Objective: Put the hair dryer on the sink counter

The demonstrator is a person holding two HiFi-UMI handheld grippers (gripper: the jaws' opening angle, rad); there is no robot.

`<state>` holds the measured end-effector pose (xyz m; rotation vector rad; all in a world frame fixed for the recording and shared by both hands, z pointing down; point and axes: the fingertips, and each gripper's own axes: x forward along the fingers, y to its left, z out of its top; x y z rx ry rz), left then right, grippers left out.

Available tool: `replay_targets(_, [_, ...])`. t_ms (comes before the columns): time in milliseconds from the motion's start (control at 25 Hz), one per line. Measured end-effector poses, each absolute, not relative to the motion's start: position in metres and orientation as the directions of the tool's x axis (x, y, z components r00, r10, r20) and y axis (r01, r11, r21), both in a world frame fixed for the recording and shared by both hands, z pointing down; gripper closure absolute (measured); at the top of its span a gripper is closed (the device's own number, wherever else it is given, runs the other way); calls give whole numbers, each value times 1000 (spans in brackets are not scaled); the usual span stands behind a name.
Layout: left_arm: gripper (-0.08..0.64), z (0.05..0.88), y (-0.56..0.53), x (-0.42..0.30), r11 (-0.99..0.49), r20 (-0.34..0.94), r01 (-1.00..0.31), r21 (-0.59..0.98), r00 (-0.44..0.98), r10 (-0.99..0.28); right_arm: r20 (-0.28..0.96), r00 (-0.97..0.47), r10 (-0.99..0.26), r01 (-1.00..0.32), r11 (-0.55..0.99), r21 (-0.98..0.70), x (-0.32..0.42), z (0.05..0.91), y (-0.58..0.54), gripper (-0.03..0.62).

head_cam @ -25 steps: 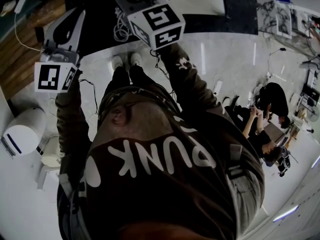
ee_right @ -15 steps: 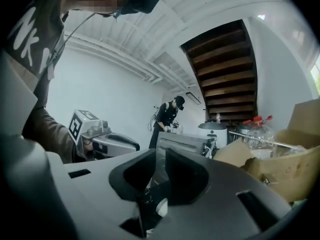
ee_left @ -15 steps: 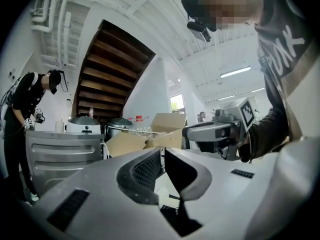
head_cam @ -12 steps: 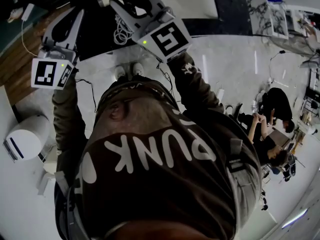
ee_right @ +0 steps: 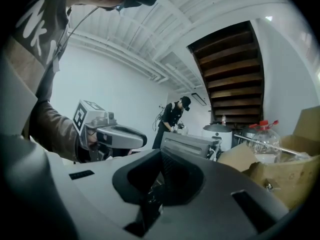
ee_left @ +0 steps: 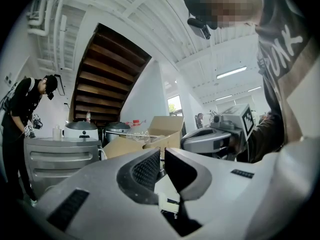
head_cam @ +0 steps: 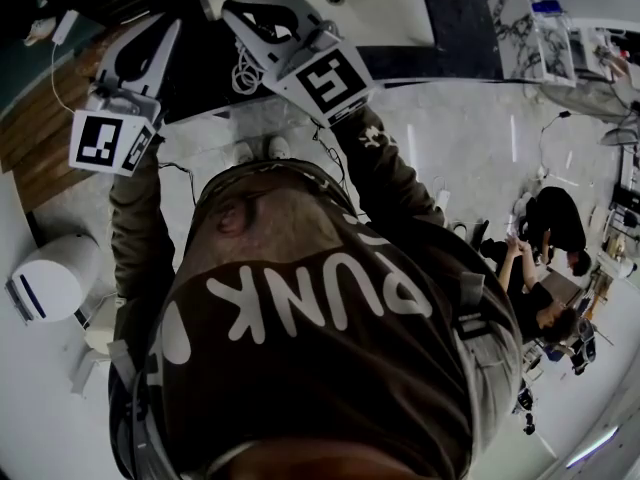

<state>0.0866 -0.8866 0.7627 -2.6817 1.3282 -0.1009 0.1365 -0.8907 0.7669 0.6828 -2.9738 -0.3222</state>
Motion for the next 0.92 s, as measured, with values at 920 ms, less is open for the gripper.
replay_targets(920, [531,755,-885,82,-579,-11,-793,-187,591,-806,26,-911,-412,-397,891,222,135,766,-891,584])
